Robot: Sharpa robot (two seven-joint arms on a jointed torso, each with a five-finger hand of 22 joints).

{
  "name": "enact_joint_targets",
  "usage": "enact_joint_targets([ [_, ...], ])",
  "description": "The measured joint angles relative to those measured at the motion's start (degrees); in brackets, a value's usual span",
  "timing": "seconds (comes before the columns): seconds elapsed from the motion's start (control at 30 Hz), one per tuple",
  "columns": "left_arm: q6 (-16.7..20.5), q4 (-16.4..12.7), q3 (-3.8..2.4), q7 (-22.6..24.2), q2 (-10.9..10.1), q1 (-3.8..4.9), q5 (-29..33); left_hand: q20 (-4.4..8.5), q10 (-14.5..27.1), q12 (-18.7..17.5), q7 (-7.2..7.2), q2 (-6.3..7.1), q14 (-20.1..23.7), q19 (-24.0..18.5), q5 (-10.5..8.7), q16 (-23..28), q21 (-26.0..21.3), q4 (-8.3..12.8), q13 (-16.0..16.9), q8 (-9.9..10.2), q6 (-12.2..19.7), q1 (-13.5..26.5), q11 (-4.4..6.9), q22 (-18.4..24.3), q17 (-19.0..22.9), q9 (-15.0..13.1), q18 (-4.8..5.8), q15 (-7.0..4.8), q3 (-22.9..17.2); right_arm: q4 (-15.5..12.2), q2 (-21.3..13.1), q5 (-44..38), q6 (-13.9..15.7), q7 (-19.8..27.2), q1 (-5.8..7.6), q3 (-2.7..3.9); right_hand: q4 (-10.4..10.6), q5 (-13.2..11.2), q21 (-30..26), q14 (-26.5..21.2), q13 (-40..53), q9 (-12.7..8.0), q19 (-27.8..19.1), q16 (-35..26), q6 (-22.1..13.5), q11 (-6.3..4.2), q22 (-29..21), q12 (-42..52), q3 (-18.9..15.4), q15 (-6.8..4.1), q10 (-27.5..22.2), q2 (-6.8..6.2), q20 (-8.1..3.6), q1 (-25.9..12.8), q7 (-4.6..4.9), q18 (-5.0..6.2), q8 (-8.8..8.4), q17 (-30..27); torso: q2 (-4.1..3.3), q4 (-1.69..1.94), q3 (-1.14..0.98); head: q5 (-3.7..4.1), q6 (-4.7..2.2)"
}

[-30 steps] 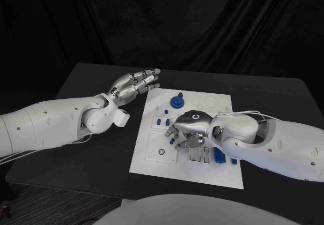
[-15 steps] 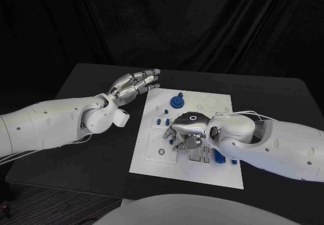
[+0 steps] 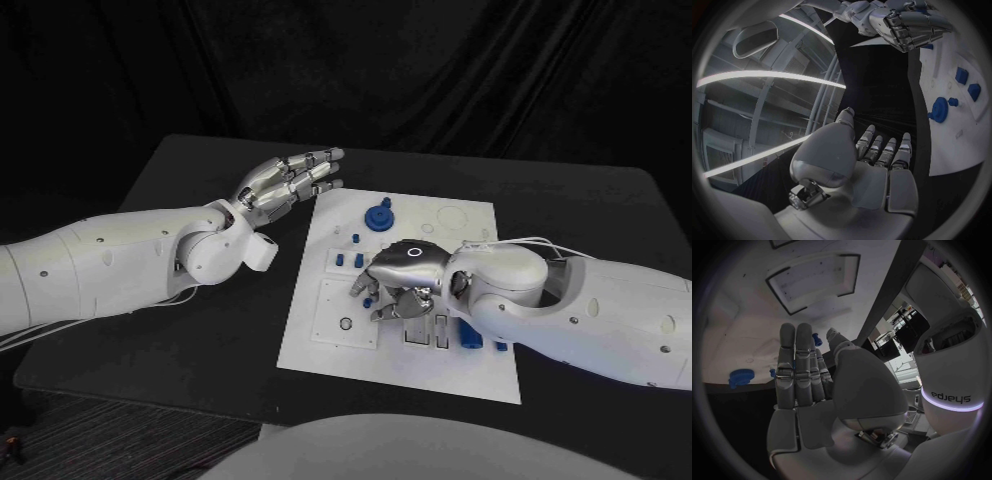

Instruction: Assemble the parts on the task board

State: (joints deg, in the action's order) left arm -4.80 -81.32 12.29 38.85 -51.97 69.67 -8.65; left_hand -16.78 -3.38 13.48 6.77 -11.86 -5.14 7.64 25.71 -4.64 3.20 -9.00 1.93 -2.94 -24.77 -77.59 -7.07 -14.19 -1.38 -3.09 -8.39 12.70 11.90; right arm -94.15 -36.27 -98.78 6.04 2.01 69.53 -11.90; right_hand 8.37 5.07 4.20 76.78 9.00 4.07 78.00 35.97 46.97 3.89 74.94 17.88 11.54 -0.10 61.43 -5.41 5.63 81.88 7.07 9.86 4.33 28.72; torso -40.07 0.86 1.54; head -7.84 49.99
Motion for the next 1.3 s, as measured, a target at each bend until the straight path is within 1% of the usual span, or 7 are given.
enact_joint_targets([
  [0.27,-0.05,-0.05,0.00,0.00,-0.10,-0.05,0.00,0.00,0.00,0.00,0.00,0.00,0.00,0.00,0.00,0.00,0.00,0.00,0.00,0.00,0.00,0.00,0.00,0.00,-0.01,0.00,0.00,0.00,0.00,-0.76,-2.32,0.04,0.83,-0.09,0.28,-0.06,0.16,0.00,0.00,-0.45,0.16,0.00,-0.37,0.00,0.14,1.10,0.00,-0.18,-0.16,0.46,-4.05,0.00,0.37,0.00,0.13,0.00,0.00,-0.30,0.03,0.00,-0.01,0.03,0.00],
  [0.5,-0.06,-0.18,0.00,0.01,-0.54,-0.06,0.00,0.00,0.00,0.00,0.00,0.00,0.00,0.00,0.00,0.00,0.00,0.00,0.00,0.00,0.00,0.00,0.00,-0.01,-0.05,0.01,0.00,0.00,0.00,-2.94,-7.07,-0.34,2.31,-0.63,4.44,-0.03,0.84,-0.70,0.00,-1.04,-1.05,0.29,-0.82,0.63,2.35,2.14,-0.01,-2.09,-1.16,0.43,-10.72,-0.21,0.42,-0.21,-0.27,0.00,0.80,-0.52,0.03,0.00,0.01,0.20,0.00],
  [0.73,-0.05,-0.26,0.00,0.01,-0.71,-0.08,0.00,0.00,0.00,0.00,0.00,0.00,0.00,0.00,0.00,0.00,0.00,0.00,0.00,0.00,0.00,0.00,0.00,-0.01,-0.05,0.01,0.00,0.00,0.00,-5.16,-12.94,-0.68,3.98,-2.85,8.32,0.05,8.25,-1.36,0.00,-0.49,-4.31,1.04,-0.49,1.41,7.51,2.92,-0.01,-5.46,-3.64,0.91,-16.91,-5.05,0.75,-4.66,1.05,0.00,2.61,-1.00,0.03,0.00,0.01,0.88,0.01],
  [0.8,-0.05,-0.27,0.00,0.01,-0.73,-0.08,0.00,0.00,0.00,0.00,0.00,0.00,0.00,0.00,0.00,0.00,0.00,0.00,0.00,0.00,0.00,0.00,0.00,-0.01,-0.05,0.01,0.00,0.00,0.00,-5.30,-14.50,-0.67,4.18,-3.76,8.89,0.04,8.58,-1.36,0.00,-0.27,-4.91,1.03,-0.39,1.41,7.55,3.14,-0.02,-5.86,-3.97,0.69,-17.65,-5.68,0.85,-4.68,0.74,-0.01,2.46,-1.10,0.04,-0.01,0.00,1.09,0.01],
  [0.97,-0.05,-0.29,0.00,0.01,-0.73,-0.08,0.00,0.00,0.00,0.00,0.00,0.00,0.00,0.00,0.00,0.00,0.00,0.00,0.00,0.00,0.00,0.00,0.00,-0.01,-0.04,0.01,0.00,0.00,0.00,-4.67,-16.99,-0.56,4.06,-5.58,9.33,0.00,8.77,-1.36,3.07,0.91,-5.30,-0.58,1.13,2.30,-2.96,3.52,-0.02,-6.13,-4.67,0.82,-17.60,-6.38,0.81,-4.52,-2.29,0.00,-0.80,-1.25,0.02,-0.02,-0.03,1.26,0.01],
  [1.1,-0.06,-0.29,0.00,0.01,-0.72,-0.10,0.00,0.00,0.00,0.00,0.00,0.00,0.00,0.00,0.26,0.00,0.00,0.00,0.00,0.00,0.00,0.00,0.00,-0.01,-0.04,0.01,0.00,0.00,0.00,-3.83,-18.33,-0.52,3.78,-6.23,9.25,0.00,8.45,-1.35,21.48,4.55,-5.30,-0.41,5.48,5.44,-2.08,2.56,-0.02,-5.62,-4.35,-0.21,-14.15,-6.17,-0.12,-4.73,-3.84,-1.42,-0.67,0.07,-0.02,-0.02,-0.08,1.46,0.01],
  [1.3,-0.18,-0.23,0.00,0.01,-0.68,-0.17,0.01,0.00,0.00,0.00,0.00,-0.45,0.21,0.00,0.54,0.00,0.00,0.17,0.00,0.00,0.00,0.01,0.00,0.13,-0.04,0.01,0.00,0.21,-0.17,-2.57,-18.83,-0.47,3.60,-6.42,8.37,-0.03,8.36,-1.59,24.40,5.03,-5.15,-0.31,5.75,6.23,-1.21,1.80,-0.03,-4.95,-3.92,-0.10,-10.42,-5.62,-0.39,-4.87,-3.89,-1.41,-0.46,0.63,-0.02,0.00,-0.08,1.53,0.01],
])
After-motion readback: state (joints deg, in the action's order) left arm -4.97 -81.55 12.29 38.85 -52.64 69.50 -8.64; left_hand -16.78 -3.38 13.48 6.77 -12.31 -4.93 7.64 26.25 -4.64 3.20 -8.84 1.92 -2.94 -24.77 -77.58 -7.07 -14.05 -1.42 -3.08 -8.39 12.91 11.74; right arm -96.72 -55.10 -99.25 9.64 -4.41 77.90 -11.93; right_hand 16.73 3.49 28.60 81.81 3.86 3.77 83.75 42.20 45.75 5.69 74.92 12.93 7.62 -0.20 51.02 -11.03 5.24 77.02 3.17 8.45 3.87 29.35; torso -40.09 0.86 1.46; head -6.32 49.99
